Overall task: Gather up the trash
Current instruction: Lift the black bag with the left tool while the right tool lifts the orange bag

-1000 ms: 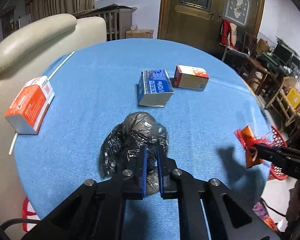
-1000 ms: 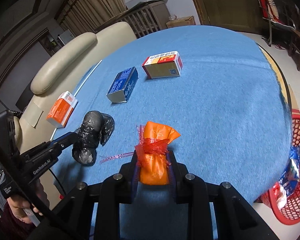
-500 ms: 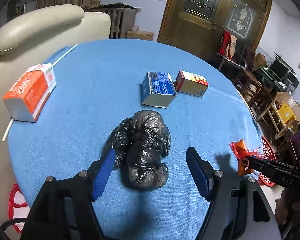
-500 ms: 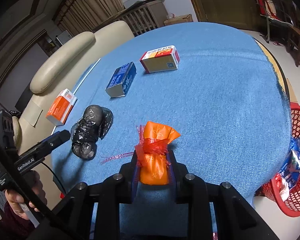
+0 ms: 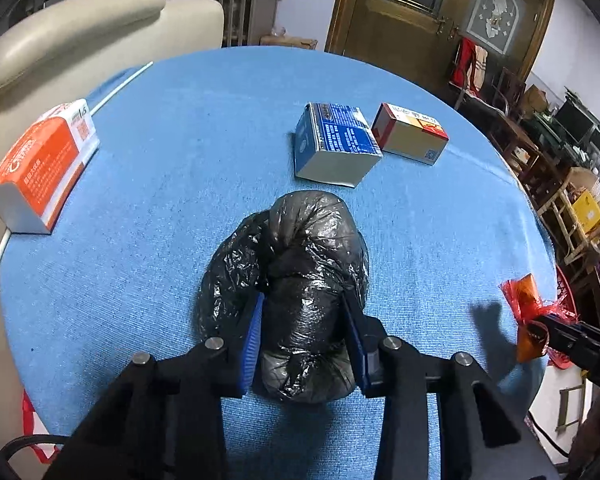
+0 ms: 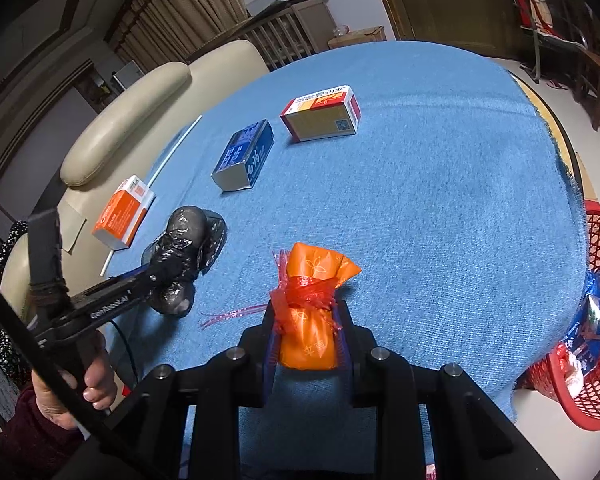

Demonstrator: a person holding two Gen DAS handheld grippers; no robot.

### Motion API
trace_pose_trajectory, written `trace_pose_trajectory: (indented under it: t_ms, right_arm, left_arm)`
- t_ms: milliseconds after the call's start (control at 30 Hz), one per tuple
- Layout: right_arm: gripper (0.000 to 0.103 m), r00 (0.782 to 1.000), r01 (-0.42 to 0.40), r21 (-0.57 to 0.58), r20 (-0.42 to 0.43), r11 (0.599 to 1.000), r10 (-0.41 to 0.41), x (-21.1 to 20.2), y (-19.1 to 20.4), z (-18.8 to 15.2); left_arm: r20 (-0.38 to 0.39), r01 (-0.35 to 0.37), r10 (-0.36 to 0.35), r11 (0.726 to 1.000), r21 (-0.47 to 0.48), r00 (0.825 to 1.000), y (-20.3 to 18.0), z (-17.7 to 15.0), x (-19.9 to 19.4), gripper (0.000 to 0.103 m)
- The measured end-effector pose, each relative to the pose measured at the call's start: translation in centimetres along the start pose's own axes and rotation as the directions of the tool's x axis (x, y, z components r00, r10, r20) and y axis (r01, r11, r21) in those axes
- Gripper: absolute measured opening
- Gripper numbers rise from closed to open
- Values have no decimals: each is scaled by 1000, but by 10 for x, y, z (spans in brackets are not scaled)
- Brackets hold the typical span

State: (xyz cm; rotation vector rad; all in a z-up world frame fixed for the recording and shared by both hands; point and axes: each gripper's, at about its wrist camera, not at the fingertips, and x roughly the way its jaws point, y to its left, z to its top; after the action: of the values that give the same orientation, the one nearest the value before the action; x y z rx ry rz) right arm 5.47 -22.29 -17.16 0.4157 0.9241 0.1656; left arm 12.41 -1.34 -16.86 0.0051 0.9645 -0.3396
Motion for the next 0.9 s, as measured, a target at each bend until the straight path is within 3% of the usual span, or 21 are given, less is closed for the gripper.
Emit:
trace_pose_trajectory:
  t_ms: [467,900]
  right_arm:
    - [27,997,13,-18,73,1000,-12,-18,4,1]
    - [27,990,10,10,144,1000,-11,-49,-11,-5]
  left_arm:
    - [107,-9,0,997,82,994,-33,1,-46,34]
    - [127,45,-63,988,145,990,-74,2,-82,35]
